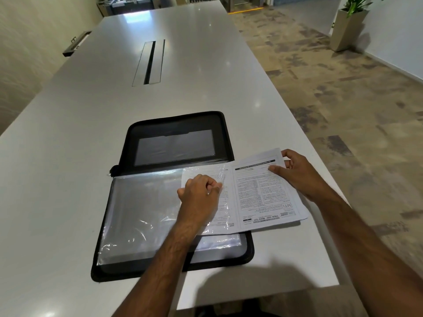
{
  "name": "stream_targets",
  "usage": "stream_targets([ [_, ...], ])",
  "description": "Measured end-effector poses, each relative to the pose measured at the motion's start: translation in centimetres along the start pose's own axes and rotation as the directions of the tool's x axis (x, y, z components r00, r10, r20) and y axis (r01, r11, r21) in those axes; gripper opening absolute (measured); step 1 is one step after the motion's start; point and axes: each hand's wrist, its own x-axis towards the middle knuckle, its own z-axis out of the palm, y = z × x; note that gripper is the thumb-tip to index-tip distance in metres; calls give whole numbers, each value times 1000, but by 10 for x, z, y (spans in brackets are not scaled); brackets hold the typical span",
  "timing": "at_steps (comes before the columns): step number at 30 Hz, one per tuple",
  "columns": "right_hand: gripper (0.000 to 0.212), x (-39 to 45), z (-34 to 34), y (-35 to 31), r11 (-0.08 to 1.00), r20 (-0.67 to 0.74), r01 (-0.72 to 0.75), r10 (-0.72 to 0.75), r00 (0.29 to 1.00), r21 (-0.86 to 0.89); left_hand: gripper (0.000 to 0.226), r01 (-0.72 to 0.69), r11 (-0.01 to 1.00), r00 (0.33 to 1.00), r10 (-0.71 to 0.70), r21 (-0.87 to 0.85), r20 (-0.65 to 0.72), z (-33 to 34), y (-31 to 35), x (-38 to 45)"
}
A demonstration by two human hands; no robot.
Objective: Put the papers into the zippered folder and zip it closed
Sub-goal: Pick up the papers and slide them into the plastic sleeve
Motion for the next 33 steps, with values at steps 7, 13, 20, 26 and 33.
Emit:
stream_targets([
  [7,19,1,7,-4,999,18,-15,15,1000,-31,22,6,1000,999,-5,-21,37,-2,-2,-2],
  [13,37,-8,-12,0,978,221,-202,188,957,43,23,-2,1000,999,3,-21,47,-3,-5,-1],
  [20,35,-12,-1,2,978,253,-160,123,960,133,21,-4,1000,1000,4,-29,10,2,0,-3],
  [26,34,-12,19,1,963,259,-194,143,955,185,22,-7,1000,1000,7,-16,7,-1,1,-3],
  [33,27,-13,47,-10,985,242,-155,134,961,69,23,-31,999,1000,31,-21,-2,-3,4,-6],
])
